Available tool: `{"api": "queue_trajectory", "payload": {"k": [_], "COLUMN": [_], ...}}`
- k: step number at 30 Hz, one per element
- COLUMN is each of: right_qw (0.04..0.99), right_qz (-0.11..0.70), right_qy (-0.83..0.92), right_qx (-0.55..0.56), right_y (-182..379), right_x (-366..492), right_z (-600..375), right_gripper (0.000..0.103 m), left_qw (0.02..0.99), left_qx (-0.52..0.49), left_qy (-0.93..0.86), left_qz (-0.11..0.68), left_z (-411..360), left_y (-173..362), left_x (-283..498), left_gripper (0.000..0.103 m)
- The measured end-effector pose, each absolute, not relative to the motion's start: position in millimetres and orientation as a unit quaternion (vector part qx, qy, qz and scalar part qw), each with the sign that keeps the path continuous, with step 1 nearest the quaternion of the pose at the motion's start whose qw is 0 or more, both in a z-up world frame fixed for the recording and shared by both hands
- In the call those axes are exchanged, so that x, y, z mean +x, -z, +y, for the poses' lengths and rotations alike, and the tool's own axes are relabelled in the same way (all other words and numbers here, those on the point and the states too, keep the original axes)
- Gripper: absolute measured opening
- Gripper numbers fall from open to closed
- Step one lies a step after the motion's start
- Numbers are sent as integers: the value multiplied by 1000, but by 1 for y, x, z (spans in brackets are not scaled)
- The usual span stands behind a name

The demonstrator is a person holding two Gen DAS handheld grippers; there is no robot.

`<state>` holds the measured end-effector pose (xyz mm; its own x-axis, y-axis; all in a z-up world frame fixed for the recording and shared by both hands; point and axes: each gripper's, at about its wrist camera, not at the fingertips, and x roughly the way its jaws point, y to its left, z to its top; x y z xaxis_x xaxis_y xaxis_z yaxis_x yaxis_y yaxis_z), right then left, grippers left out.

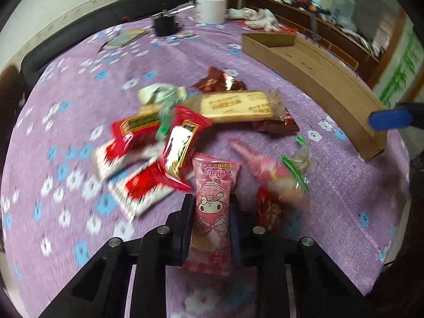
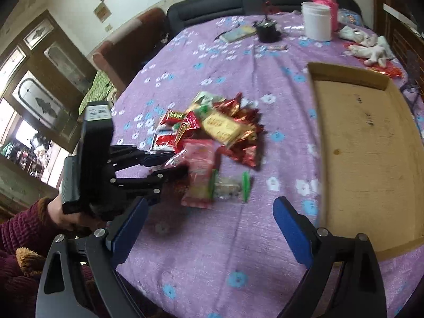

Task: Organize snacks
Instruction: 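Grasp a pink cartoon bread bag with the left gripper while the right grasps another, then carry both pink bread bags over the cardboard tray and open both grippers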

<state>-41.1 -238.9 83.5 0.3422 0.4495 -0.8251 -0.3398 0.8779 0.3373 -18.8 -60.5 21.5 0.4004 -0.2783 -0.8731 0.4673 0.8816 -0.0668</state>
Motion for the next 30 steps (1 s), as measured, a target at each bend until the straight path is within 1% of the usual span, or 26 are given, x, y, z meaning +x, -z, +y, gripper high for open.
{"api": "queue_trajectory", "payload": {"k": [1,3,6,12,14,17,19,21,24,30], "right_qw": [817,805,793,787,784,775,776,779,783,791], "right_qz": [523,544,557,570,578,594,593,591,584,563], "right_qy": [-238,-235,-246,-235,-221,-203,-206,-203,-214,-236], "right_qx": [35,20,23,-23,-45,-66,-55,-44,-13,36], "right_y": [-80,-69,-58,-41,-34,-23,-23,-25,-35,-56], "right_x": [-38,-28,-18,3,8,14,13,12,9,2], "right_z": [-229,-216,-202,-173,-166,-161,-163,-166,-172,-177], "right_gripper": [70,45,42,42,38,26,21,20,20,20], "left_qw": [831,831,832,833,834,837,840,840,840,845], "left_qx": [88,73,65,65,69,66,69,56,26,1], "left_qy": [222,218,214,214,214,214,212,212,221,217], "left_qz": [502,507,508,506,505,499,495,496,494,488], "left_z": [-57,-46,-39,-38,-40,-40,-41,-39,-31,-25], "left_y": [-21,-21,-21,-20,-20,-20,-21,-21,-27,-42], "left_x": [-20,-25,-30,-32,-31,-29,-28,-27,-27,-20], "left_gripper": [25,25,25,27,27,26,25,25,24,24]}}
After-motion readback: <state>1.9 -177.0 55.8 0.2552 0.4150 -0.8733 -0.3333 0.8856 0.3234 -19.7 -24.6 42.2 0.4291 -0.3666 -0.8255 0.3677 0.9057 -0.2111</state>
